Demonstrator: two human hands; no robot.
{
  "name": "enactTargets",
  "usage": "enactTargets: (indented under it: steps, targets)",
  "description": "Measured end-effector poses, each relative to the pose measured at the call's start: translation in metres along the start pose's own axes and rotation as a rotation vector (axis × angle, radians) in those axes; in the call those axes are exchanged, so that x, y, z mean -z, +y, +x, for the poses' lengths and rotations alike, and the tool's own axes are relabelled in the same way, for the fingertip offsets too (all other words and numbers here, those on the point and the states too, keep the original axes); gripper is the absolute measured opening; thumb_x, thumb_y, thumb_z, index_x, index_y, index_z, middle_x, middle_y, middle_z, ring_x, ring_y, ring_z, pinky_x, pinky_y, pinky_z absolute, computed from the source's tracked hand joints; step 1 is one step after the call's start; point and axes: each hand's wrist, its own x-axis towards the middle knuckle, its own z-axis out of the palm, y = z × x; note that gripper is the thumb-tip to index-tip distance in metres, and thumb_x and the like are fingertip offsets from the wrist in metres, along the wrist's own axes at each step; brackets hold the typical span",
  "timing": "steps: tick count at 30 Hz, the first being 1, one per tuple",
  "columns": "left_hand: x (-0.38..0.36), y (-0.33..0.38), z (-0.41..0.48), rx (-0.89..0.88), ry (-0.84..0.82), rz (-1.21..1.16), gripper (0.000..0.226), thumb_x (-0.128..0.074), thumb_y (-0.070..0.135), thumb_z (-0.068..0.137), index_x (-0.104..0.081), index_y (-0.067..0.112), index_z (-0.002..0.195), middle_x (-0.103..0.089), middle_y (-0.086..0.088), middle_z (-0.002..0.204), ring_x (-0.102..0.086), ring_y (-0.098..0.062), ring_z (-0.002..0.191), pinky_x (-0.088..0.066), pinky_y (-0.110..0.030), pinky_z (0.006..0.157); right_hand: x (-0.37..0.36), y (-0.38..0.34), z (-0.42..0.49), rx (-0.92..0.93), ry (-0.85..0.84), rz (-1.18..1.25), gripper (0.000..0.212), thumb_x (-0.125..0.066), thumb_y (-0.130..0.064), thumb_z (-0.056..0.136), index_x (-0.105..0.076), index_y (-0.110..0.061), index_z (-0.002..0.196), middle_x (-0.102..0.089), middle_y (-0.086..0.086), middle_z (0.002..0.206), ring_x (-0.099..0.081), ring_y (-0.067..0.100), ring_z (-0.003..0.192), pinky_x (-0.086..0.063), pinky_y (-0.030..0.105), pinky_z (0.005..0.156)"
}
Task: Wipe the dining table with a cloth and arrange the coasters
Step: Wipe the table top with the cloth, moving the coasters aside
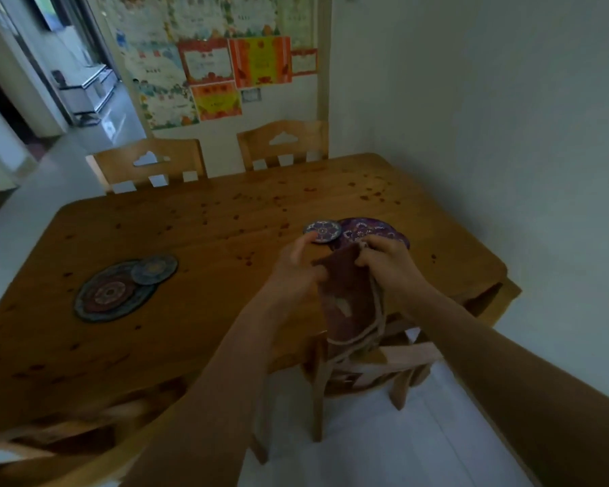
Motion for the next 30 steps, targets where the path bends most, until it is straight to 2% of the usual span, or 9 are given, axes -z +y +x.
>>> enactTargets:
  steps: [3,6,8,13,19,21,25,28,30]
  targets:
    - [-0.010,0.003,0.023,0.046,-0.165,-0.019,0.038,-0.060,0.003,0.091,-0.055,0.014,0.126,-0.060,-0.003,0.120,-0.060,-0.013,0.101,-0.052,-0.018,0.065,0.018,-0.006,0.024,-0.012,0.001,0.124,0.015,-0.047,0.002,0.090,-0.060,-0.004,0.085,-0.056,0.004,0.075,-0.054,0.014,0.069,-0.044,0.022,0.058]
    - [-0.013,0.002,0.044,-0.009,-0.019,0.068,0.020,-0.070,0.018,0.087,-0.063,0.012,0.105,-0.069,-0.002,0.099,-0.066,-0.017,0.092,-0.052,-0.024,0.071,0.032,-0.008,0.046,0.006,0.050,0.155,0.019,-0.048,-0.003,0.092,-0.057,-0.010,0.076,-0.057,0.002,0.074,-0.055,0.016,0.072,-0.043,0.026,0.061]
    - [-0.011,0.008,0.055,-0.070,0.077,0.009,0.019,-0.073,0.018,0.085,-0.062,0.010,0.098,-0.067,-0.001,0.090,-0.065,-0.016,0.084,-0.051,-0.020,0.065,0.038,-0.006,0.058,0.013,0.079,0.111,0.015,-0.048,-0.006,0.095,-0.056,-0.010,0.083,-0.057,0.002,0.079,-0.055,0.016,0.076,-0.045,0.023,0.059]
    - [-0.009,0.030,0.080,-0.152,0.123,0.067,0.022,-0.072,0.028,0.087,-0.060,0.013,0.098,-0.068,0.000,0.089,-0.066,-0.012,0.076,-0.048,-0.015,0.051,0.047,-0.002,0.084,0.045,0.089,0.003,0.010,-0.052,-0.015,0.095,-0.054,-0.010,0.087,-0.060,0.005,0.088,-0.059,0.019,0.082,-0.048,0.033,0.069]
    - [-0.004,0.031,0.112,-0.101,0.102,0.037,0.026,-0.073,0.030,0.086,-0.061,0.012,0.101,-0.069,-0.003,0.094,-0.067,-0.013,0.081,-0.050,-0.020,0.058,0.054,0.001,0.109,0.057,0.063,-0.104,0.013,-0.059,-0.018,0.092,-0.057,-0.007,0.087,-0.067,0.016,0.097,-0.066,0.031,0.096,-0.056,0.050,0.083]
    - [-0.009,0.031,0.120,-0.069,0.070,-0.010,0.023,-0.073,0.028,0.086,-0.062,0.014,0.100,-0.069,-0.003,0.096,-0.067,-0.014,0.084,-0.053,-0.023,0.064,0.060,0.003,0.117,0.064,0.085,-0.129,0.012,-0.060,-0.016,0.091,-0.060,-0.004,0.091,-0.067,0.018,0.098,-0.066,0.030,0.095,-0.058,0.047,0.082]
    - [-0.029,0.043,0.145,-0.074,0.019,0.018,0.023,-0.070,0.024,0.089,-0.062,0.011,0.105,-0.068,-0.003,0.098,-0.065,-0.013,0.085,-0.054,-0.026,0.069,0.088,0.004,0.135,0.086,0.122,-0.140,0.005,-0.058,-0.010,0.092,-0.062,-0.009,0.089,-0.066,0.009,0.089,-0.063,0.017,0.078,-0.050,0.022,0.056]
    - [-0.048,0.055,0.169,-0.084,-0.023,0.057,0.020,-0.068,0.025,0.091,-0.062,0.015,0.107,-0.068,-0.003,0.103,-0.067,-0.014,0.088,-0.057,-0.031,0.073,0.118,0.009,0.155,0.094,0.134,-0.120,0.006,-0.061,-0.008,0.091,-0.063,-0.005,0.095,-0.067,0.013,0.096,-0.066,0.024,0.091,-0.059,0.040,0.073]
    - [-0.064,0.060,0.188,-0.070,-0.056,0.064,0.014,-0.068,0.025,0.091,-0.061,0.019,0.102,-0.068,-0.004,0.103,-0.068,-0.017,0.089,-0.059,-0.034,0.077,0.140,0.013,0.170,0.106,0.124,-0.130,0.006,-0.061,-0.007,0.091,-0.064,-0.006,0.095,-0.067,0.016,0.100,-0.066,0.026,0.096,-0.056,0.045,0.081]
